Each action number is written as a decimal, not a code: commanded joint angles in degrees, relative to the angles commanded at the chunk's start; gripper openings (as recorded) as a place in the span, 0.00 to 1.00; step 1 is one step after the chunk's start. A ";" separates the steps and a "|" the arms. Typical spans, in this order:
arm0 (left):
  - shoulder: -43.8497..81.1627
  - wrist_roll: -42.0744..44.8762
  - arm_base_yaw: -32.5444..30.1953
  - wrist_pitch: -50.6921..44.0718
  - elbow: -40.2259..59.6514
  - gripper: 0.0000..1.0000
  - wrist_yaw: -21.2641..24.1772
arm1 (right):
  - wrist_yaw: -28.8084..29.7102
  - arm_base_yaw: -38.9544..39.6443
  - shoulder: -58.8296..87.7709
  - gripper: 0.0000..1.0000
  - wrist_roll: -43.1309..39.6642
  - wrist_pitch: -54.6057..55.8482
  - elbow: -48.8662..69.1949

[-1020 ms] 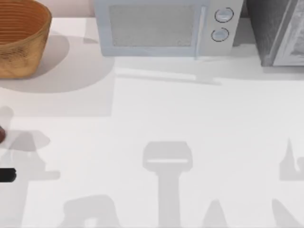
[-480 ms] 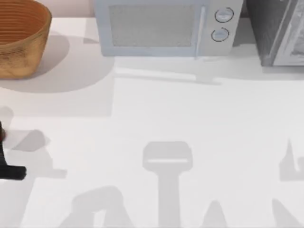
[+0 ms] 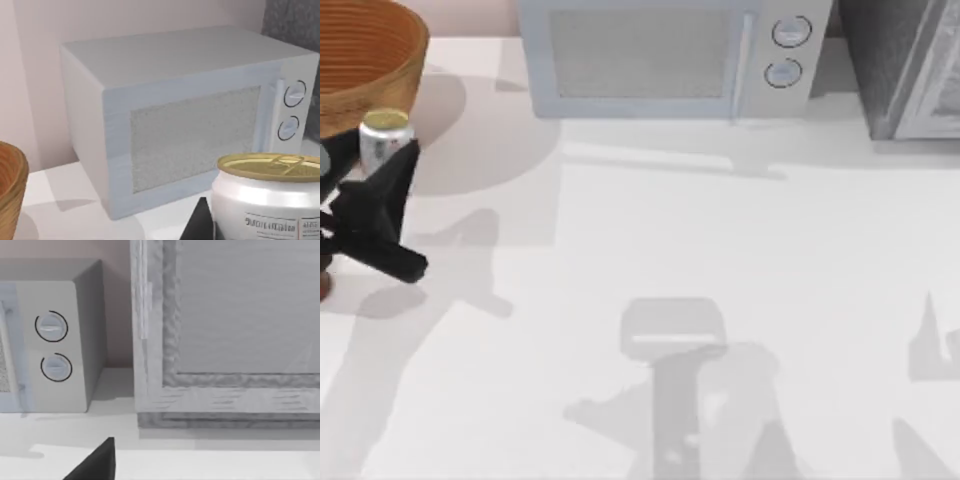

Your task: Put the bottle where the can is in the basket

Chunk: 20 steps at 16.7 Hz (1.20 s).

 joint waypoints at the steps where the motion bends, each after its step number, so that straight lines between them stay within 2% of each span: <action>1: 4.92 0.11 -0.88 2.85 2.54 0.00 2.43 | 0.00 0.00 0.00 1.00 0.00 0.00 0.00; 13: 66.58 0.08 -11.09 37.15 32.29 0.00 32.54 | 0.00 0.00 0.00 1.00 0.00 0.00 0.00; 20: 92.44 -0.19 -15.08 51.10 44.08 0.00 44.96 | 0.00 0.00 0.00 1.00 0.00 0.00 0.00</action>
